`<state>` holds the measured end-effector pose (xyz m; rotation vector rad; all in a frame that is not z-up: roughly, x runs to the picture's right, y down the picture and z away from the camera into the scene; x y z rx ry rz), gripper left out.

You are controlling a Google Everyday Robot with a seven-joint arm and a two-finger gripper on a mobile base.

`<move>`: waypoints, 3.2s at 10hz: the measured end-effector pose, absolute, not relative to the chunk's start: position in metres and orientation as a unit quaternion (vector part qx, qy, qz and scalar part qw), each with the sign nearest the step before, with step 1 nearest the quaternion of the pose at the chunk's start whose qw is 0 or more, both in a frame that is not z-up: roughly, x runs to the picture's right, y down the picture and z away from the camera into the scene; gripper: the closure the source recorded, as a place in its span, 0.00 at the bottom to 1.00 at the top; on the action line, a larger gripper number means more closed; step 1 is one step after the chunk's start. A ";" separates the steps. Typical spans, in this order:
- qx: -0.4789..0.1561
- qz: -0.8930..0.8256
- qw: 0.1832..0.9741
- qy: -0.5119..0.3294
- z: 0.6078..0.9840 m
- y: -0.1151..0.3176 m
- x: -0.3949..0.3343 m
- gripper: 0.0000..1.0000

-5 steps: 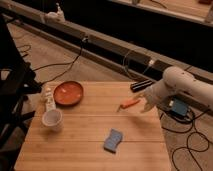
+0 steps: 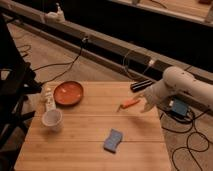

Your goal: Drag the pepper across the table

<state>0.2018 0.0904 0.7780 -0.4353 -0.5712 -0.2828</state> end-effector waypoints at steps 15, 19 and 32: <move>-0.213 -0.139 0.926 -0.278 0.778 0.091 0.202 0.47; -0.217 -0.183 0.922 -0.262 0.808 0.088 0.196 0.47; -0.254 -0.160 0.915 -0.270 0.918 0.091 0.158 0.47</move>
